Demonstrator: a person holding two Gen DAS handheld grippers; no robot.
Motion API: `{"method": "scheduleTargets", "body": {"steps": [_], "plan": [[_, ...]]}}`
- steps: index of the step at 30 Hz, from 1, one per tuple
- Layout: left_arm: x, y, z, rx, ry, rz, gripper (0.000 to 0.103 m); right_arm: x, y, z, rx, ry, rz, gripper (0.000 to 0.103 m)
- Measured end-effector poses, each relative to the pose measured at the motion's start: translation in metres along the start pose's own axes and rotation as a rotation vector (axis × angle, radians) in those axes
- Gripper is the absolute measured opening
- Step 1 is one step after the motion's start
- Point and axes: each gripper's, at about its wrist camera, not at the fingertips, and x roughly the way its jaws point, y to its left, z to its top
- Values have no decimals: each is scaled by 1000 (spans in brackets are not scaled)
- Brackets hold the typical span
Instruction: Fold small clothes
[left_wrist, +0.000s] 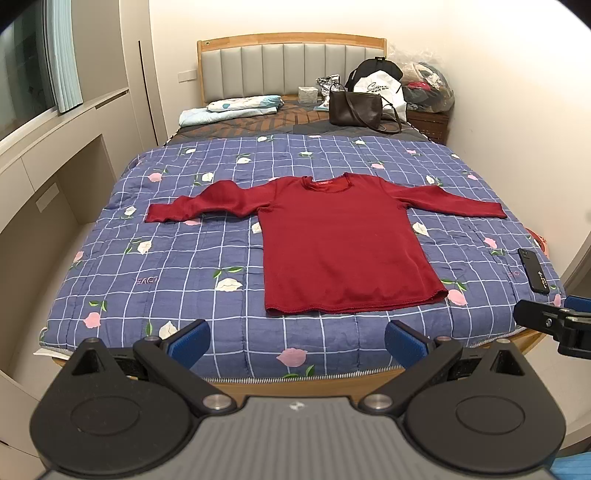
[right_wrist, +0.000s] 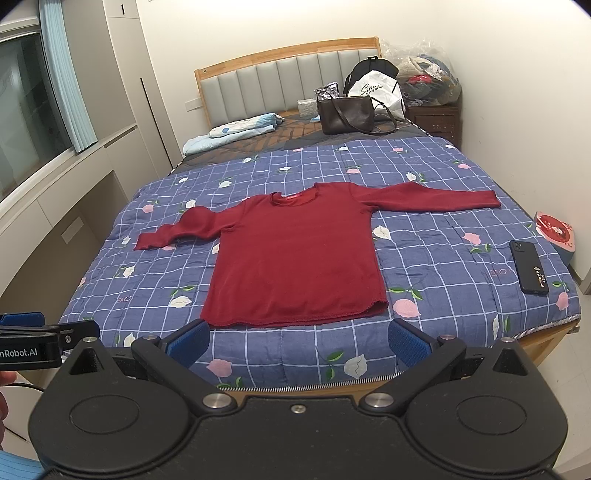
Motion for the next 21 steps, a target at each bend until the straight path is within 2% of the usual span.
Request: {"method": "scheduleTargets", "body": {"steps": [13, 21], "plan": [[10, 5, 0, -10, 24, -12, 103, 2, -3, -2, 1, 3, -1, 103], [15, 12, 1, -17, 40, -23, 103, 26, -12, -7, 39, 38, -44, 103]]}}
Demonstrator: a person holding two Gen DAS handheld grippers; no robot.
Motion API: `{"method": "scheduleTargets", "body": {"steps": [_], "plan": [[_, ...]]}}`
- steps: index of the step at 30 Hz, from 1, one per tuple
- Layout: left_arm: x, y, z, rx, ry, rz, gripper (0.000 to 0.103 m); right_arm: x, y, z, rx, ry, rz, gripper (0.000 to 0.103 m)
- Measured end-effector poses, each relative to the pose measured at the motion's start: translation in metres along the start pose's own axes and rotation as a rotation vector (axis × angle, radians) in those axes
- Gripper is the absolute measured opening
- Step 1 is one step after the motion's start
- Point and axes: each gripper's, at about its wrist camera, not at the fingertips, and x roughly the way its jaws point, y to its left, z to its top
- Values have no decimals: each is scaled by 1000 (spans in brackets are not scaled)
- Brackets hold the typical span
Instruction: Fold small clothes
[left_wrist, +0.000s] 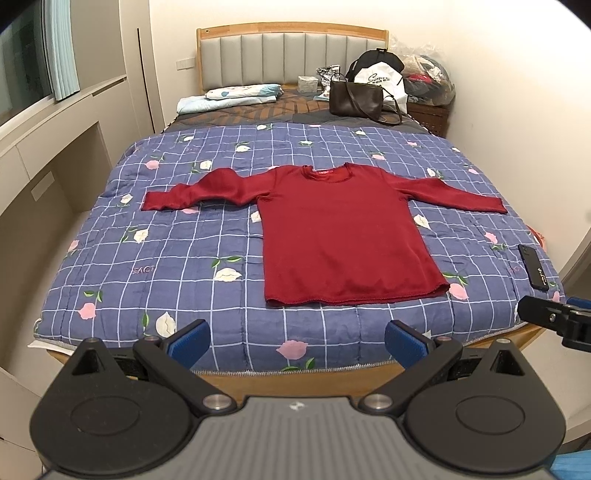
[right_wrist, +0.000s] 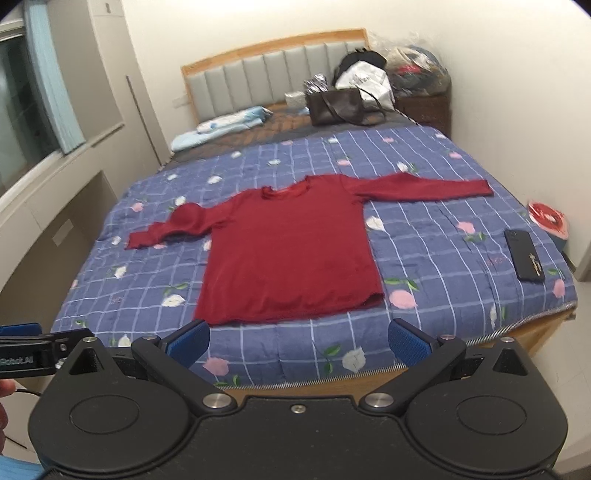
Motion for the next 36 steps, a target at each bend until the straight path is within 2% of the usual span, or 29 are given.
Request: {"method": "scheduleTargets", "body": {"steps": [7, 13, 22, 29, 36], "plan": [[12, -1, 6, -3, 48, 16, 103, 15, -2, 7, 19, 153, -140, 103], [18, 1, 22, -66, 49, 5, 103, 8, -3, 26, 53, 168, -162, 103], [40, -22, 53, -87, 49, 14, 103, 17, -29, 61, 57, 149, -166, 103], [59, -60, 89, -113, 8, 47, 103, 39, -79, 103, 136, 156, -114, 103], [74, -108, 125, -127, 15, 73, 103, 52, -116, 145, 97, 137, -85, 103]]}}
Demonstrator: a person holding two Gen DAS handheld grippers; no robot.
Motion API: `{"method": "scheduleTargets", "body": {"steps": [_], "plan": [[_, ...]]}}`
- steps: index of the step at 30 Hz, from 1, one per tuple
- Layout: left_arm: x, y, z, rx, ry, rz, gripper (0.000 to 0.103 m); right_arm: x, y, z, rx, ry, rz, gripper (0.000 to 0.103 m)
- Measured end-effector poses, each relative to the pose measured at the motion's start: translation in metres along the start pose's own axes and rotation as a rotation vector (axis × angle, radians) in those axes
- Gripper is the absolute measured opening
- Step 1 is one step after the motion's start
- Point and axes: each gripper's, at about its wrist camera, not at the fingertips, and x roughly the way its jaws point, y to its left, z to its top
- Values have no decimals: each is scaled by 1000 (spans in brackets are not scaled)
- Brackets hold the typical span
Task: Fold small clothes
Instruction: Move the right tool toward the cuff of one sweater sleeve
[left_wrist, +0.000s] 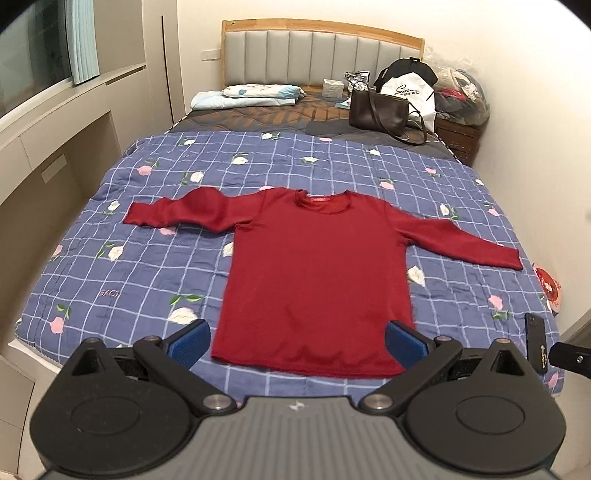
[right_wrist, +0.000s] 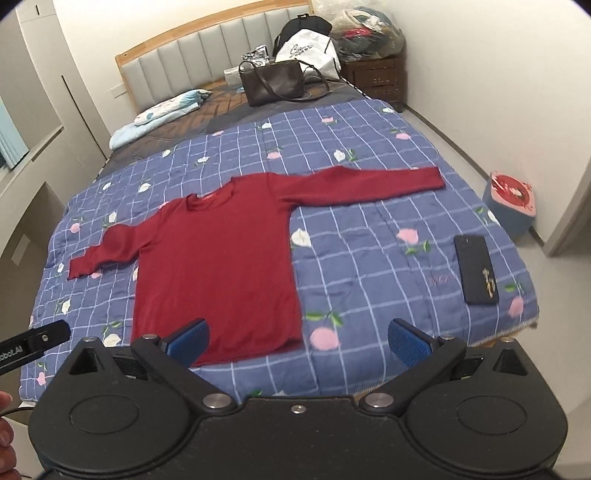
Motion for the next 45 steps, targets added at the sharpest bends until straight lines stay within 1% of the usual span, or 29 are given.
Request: {"method": "scheduleTargets", "body": {"steps": [7, 14, 20, 26, 33, 38, 41, 43, 45], "plan": [[11, -51, 13, 56, 14, 23, 103, 13, -26, 26, -9, -2, 15, 103], [27, -75, 26, 102, 52, 45, 103, 29, -37, 39, 15, 21, 17, 103], [56, -84, 41, 153, 108, 53, 103, 51, -39, 47, 36, 49, -3, 103], [96, -92, 65, 203, 134, 7, 103, 78, -35, 64, 66, 57, -46, 103], [145, -92, 110, 259, 121, -47, 103, 105, -28, 87, 162, 31, -156, 103], [175, -90, 137, 296, 122, -81, 103, 113, -26, 97, 260, -19, -194, 102], [194, -91, 148, 308, 142, -86, 103, 116, -26, 103, 286, -31, -203, 102], [204, -90, 153, 307, 152, -92, 103, 121, -26, 106, 286, -26, -210, 102], [214, -90, 157, 306, 173, -89, 103, 129, -25, 109, 284, 0, -226, 102]]}}
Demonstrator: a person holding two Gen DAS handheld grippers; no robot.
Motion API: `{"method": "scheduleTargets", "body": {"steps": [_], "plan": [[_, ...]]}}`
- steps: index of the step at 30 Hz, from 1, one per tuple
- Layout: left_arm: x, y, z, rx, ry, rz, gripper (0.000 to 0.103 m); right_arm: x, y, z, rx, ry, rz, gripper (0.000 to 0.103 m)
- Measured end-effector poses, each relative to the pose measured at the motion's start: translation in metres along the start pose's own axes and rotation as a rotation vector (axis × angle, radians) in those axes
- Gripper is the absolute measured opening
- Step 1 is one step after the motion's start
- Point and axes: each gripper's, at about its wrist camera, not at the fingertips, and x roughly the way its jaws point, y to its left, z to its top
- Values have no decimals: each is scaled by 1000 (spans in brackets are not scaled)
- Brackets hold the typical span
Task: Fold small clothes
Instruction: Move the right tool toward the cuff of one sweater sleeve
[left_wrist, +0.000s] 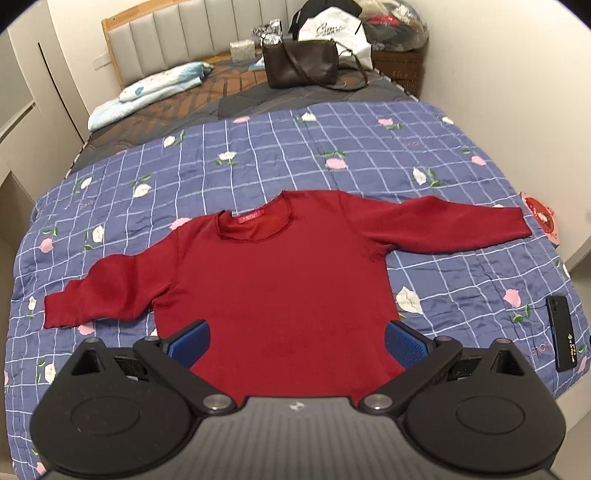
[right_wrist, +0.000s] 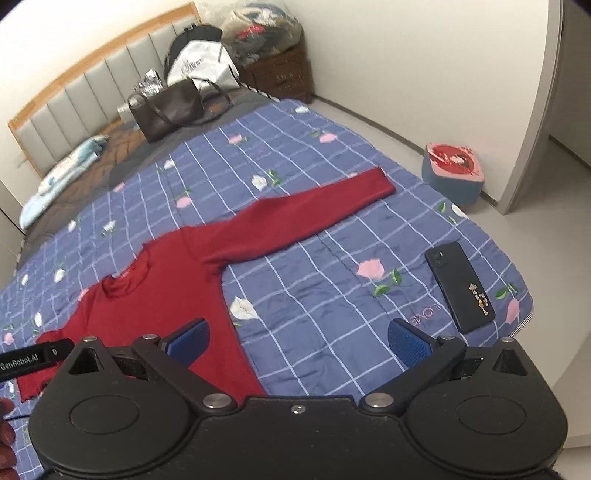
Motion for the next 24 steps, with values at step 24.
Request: {"method": "scheduleTargets", "body": {"steps": [24], "plan": [[96, -59, 57, -170, 208, 44, 103, 214, -88, 90, 30, 165, 30, 100]]}}
